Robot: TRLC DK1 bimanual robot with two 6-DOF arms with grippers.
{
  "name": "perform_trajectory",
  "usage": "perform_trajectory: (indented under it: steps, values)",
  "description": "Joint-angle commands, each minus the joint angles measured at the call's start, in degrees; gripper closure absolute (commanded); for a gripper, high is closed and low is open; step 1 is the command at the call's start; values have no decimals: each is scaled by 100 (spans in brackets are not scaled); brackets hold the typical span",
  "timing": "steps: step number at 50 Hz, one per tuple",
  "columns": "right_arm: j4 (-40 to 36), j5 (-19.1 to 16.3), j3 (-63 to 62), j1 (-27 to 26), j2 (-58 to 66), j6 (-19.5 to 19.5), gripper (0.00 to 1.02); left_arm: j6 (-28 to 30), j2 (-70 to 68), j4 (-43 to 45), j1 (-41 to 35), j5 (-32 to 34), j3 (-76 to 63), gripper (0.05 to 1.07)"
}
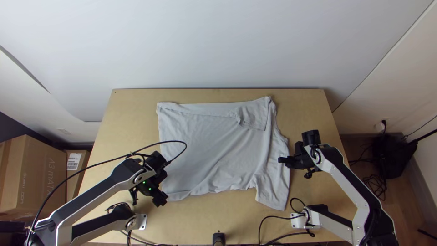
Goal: Fold the t-shirt
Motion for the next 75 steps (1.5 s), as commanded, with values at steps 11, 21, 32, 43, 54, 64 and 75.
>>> perform_trajectory:
  steps: [11, 21, 32, 43, 54, 64, 75]
  values:
    - [-45, 22, 106, -90, -92, -7, 100, -239, 969, 248, -252, 114, 6, 23]
    - [-36, 22, 141, -99, -92, -16, 100, -265, 1373, 503, -437, 307, 24, 42]
    - [-36, 22, 176, -310, -92, -77, 100, -81, 1232, 749, -235, 685, -38, 99]
    - [-36, 31, 211, -372, -162, -130, 100, 227, 714, 802, 960, 685, 138, 105]
    - [-36, 31, 291, -415, -241, -165, 100, 279, 389, 1145, 2736, 545, 718, 105]
    - [-1, 31, 1196, -284, -294, -332, 100, 95, 72, 2041, 3940, 211, 1008, 105]
    - [-54, 31, 2927, -2, -320, -235, 100, -81, -481, 2498, 4072, -167, 1957, 105]
